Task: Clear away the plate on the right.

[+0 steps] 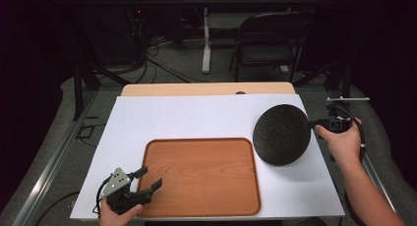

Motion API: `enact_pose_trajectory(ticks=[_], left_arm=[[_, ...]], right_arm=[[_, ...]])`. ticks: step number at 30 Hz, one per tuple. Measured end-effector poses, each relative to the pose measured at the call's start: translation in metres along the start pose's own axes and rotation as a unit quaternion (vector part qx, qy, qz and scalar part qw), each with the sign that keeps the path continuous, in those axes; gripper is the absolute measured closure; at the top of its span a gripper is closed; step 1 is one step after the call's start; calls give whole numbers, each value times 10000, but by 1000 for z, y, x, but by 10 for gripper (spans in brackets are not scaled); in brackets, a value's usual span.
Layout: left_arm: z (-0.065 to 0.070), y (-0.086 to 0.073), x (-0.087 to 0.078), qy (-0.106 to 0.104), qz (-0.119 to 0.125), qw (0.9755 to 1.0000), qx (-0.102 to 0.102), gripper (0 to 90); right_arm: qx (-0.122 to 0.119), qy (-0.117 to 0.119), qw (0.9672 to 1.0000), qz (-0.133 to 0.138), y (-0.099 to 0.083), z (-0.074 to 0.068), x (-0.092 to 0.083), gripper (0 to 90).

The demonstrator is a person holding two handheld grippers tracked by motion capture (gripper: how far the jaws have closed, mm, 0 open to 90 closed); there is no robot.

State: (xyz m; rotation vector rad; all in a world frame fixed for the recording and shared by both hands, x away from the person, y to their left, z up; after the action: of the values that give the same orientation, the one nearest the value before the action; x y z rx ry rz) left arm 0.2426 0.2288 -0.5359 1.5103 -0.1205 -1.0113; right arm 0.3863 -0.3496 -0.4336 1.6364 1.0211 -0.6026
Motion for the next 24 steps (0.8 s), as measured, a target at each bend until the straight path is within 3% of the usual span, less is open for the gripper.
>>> enact_pose_trajectory(ticks=[1, 12, 24], left_arm=[[0, 0, 0, -1, 1, 10000, 2, 292], [1, 0, 0, -4, 34, 10000, -25, 292], [0, 0, 0, -45, 11, 10000, 4, 292]], right_arm=[[-134, -53, 9999, -26, 5, -7, -1, 874], [-625, -382, 9971, -188, 26, -39, -1, 876], [-679, -397, 9959, -457, 47, -46, 6, 876]])
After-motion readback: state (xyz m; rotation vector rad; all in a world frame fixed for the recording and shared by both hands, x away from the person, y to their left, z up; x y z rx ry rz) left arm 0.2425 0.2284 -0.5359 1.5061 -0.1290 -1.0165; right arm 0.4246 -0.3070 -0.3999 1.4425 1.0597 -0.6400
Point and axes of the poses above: each handheld gripper's, and its own axes: x roughly forward along the jaws, y roughly out of its top, z roughly to its right, the point moved 1 cm from there along x, roughly forward along the jaws, and after that the axes turned 7 degrees about -z, right-handed, at the moved point
